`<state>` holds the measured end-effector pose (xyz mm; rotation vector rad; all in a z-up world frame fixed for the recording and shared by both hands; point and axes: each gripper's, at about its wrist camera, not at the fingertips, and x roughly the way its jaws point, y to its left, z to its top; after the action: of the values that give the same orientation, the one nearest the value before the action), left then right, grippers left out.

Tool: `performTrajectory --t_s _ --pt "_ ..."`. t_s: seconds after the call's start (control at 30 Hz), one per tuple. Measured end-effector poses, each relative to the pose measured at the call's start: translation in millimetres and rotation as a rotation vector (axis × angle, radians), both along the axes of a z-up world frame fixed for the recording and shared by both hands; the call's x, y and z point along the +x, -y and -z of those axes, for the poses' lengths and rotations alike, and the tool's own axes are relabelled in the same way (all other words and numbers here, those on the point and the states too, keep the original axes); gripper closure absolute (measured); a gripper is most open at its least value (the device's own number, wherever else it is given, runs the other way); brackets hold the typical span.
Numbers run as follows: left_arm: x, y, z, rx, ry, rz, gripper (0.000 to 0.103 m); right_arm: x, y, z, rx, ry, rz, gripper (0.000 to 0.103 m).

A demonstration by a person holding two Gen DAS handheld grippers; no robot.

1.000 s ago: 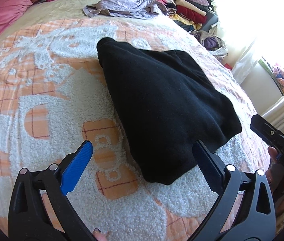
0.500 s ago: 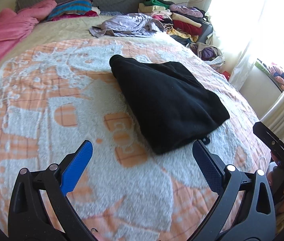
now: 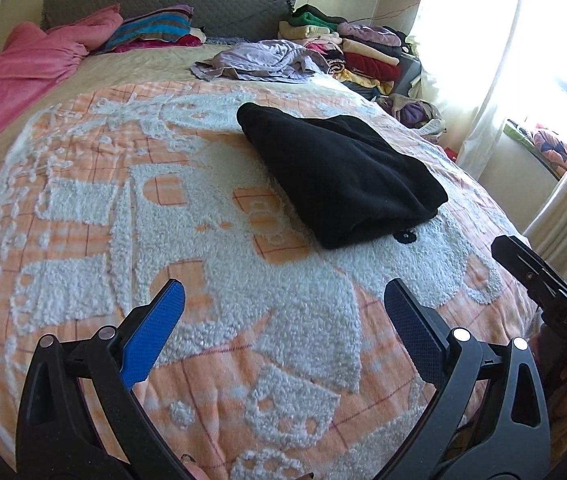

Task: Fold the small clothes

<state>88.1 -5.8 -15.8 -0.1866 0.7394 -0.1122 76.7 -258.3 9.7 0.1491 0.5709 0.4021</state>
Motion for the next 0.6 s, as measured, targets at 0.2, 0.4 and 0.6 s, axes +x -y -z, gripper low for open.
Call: performTrajectory --t_s 0.2,0.4,0.6 --pt "-3.4 -0.5 5.2 0.007 0.007 0.004 0.010 5.9 -2.1 7.3 -0.014 -0.031 0.013 0.004" --pt "-2.6 -3.9 10.4 0.015 -0.013 -0.006 0.009 8.3 -4.9 8.8 -0.020 -0.038 0.008 0.004" --pt "-2.5 -10.6 10.0 0.001 -0.019 -0.022 0.009 9.7 -5.3 9.3 -0.022 -0.044 0.007 0.004"
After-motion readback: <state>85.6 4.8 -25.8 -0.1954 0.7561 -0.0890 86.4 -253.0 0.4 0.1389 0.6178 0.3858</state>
